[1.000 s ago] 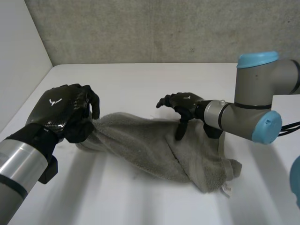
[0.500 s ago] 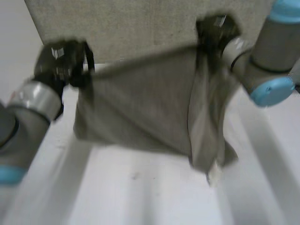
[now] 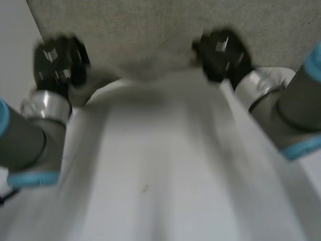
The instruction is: Fold the towel.
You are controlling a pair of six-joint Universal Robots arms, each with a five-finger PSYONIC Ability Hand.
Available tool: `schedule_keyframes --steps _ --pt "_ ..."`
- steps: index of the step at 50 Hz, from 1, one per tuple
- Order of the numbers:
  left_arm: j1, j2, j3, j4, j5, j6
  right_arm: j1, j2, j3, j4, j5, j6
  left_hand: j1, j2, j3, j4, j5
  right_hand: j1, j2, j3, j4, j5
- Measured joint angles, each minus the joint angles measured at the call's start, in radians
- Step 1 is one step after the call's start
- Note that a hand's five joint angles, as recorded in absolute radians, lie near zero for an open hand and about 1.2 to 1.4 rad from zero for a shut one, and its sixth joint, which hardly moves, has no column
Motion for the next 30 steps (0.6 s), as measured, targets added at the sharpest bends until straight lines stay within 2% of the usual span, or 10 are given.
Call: schedule_keyframes --steps 6,10,14,21,24,25,27,30 --pt "0.003 -0.066 -0.179 -0.025 0.034 0.005 0.02 0.135 0.118 0.057 0.002 -0.057 0.0 0.0 0.0 0.0 0.0 0.0 0.0 0.0 0.0 0.001" --pt "0.004 -0.089 -0.242 -0.103 0.04 0.021 0.02 0.224 0.16 0.107 0.014 -0.06 0.0 0.0 0.0 0.0 0.0 0.0 0.0 0.0 0.0 0.001" --pt "0.003 -0.073 -0.27 -0.182 0.04 0.04 0.013 0.236 0.189 0.139 0.018 -0.055 0.0 0.0 0.0 0.0 0.0 0.0 0.0 0.0 0.0 0.001" --pt "0.003 0.019 -0.304 -0.247 0.04 0.054 0.006 0.151 0.262 0.147 0.011 -0.031 0.0 0.0 0.0 0.0 0.0 -0.007 -0.006 -0.005 -0.008 -0.007" --pt "0.002 0.066 -0.315 -0.25 0.04 0.053 0.006 0.104 0.3 0.141 0.007 0.004 0.0 0.0 0.0 0.0 0.0 -0.158 -0.149 -0.146 -0.159 -0.158" --pt "0.001 0.086 -0.318 -0.249 0.04 0.052 0.005 0.086 0.315 0.139 0.006 0.023 0.0 0.0 0.0 0.0 0.0 -0.307 -0.304 -0.283 -0.294 -0.313" --pt "0.0 0.122 -0.323 -0.247 0.041 0.051 -0.002 0.056 0.342 0.131 0.004 0.067 0.0 0.0 0.0 0.0 0.0 -0.488 -0.473 -0.464 -0.471 -0.494" --pt "-0.002 0.158 -0.323 -0.245 0.04 0.049 -0.025 0.027 0.375 0.112 0.004 0.126 0.0 0.0 0.0 0.0 0.0 -0.648 -0.629 -0.634 -0.643 -0.675"
